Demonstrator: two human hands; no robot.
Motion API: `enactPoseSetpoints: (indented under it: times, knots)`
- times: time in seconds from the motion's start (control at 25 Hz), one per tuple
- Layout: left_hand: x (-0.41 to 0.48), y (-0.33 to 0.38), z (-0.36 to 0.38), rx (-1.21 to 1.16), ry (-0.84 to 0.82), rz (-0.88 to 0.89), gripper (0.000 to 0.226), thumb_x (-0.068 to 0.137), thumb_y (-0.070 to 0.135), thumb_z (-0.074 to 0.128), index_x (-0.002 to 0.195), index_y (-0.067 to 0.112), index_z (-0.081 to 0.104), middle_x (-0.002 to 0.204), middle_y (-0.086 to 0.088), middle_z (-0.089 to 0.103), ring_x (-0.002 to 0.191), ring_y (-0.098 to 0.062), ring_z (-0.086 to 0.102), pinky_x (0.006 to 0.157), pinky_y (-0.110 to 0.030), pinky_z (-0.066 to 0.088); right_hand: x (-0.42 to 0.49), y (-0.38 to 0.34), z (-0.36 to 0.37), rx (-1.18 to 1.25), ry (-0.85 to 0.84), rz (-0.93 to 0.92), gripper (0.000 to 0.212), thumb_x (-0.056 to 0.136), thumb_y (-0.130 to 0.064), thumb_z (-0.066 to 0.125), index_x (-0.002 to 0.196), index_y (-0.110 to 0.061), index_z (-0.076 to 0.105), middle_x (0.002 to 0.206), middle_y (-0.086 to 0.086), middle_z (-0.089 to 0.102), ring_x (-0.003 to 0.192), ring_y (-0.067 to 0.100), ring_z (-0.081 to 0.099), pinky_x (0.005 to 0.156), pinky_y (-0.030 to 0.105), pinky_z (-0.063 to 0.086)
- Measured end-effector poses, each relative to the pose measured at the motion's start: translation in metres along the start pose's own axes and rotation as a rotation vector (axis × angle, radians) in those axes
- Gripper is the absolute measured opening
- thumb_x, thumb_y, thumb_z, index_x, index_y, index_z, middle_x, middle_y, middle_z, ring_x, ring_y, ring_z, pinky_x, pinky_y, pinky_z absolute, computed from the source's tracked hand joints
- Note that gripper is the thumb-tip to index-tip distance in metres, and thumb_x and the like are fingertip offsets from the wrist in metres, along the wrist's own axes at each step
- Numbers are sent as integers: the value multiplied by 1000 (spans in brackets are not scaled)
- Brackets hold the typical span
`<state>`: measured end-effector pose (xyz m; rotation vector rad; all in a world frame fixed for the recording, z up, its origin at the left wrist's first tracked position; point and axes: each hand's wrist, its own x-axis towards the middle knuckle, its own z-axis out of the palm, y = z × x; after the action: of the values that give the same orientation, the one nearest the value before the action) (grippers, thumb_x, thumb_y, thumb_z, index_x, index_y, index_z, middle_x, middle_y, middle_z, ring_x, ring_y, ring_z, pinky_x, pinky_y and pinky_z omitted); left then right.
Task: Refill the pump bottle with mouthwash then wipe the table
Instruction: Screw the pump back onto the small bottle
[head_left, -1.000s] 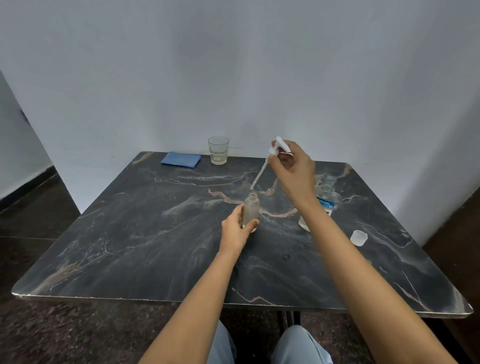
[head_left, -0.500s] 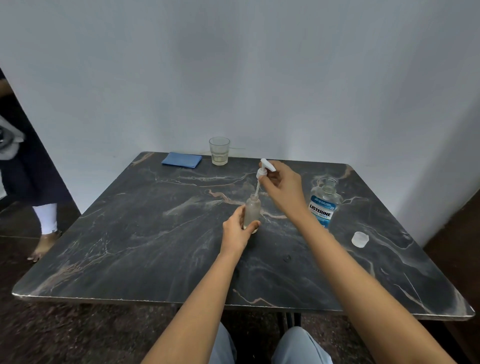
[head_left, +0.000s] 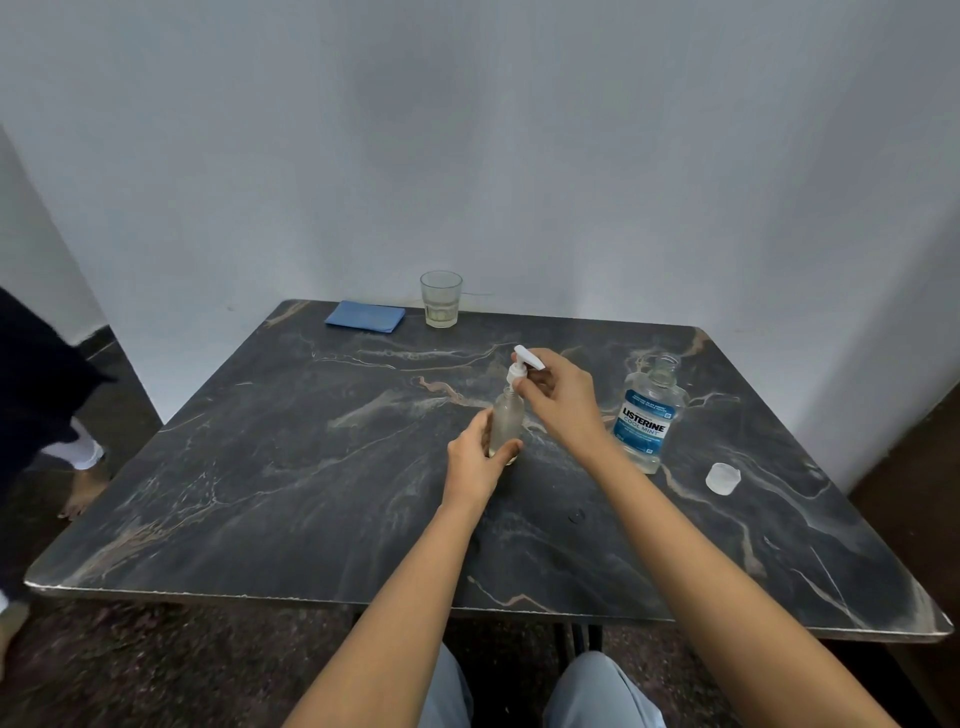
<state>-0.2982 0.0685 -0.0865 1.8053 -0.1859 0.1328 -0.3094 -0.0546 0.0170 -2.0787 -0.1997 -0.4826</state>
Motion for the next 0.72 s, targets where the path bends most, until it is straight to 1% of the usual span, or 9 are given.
enactPoseSetpoints:
  times: [0.16,0.32,0.56,0.72]
  knots:
    - [0,-1,0,6,-3,-3,51,82,23,77,128,18,56,117,3,67,108,-9,63,96,-32,52,1,1,1,-10,-27,6,30,86,-11,64,117,-13,63,107,3,67,97,13,65,90,28,53]
    - [1,-3,1,4,4,-6,50,81,22,77,127,18,57,116,3,68,107,-9,64,96,-36,53,1,5,4,-57,-43,6,30,85,-12,65,115,-14,64,101,0,68,93,12,64,87,28,53]
    - [0,0,1,-7,5,-14,53,82,18,76,130,18,55,119,1,67,110,-12,64,98,-34,52,-4,6,6,-22,-37,33,24,85,-12,65,109,-17,64,96,-5,66,90,9,62,80,15,48]
    - [0,-1,1,-3,2,-7,49,82,19,76,126,18,56,117,1,68,108,-11,64,96,-35,53,-6,8,6,42,-31,65,22,85,-13,65,107,-16,65,99,-4,68,95,9,64,86,20,51]
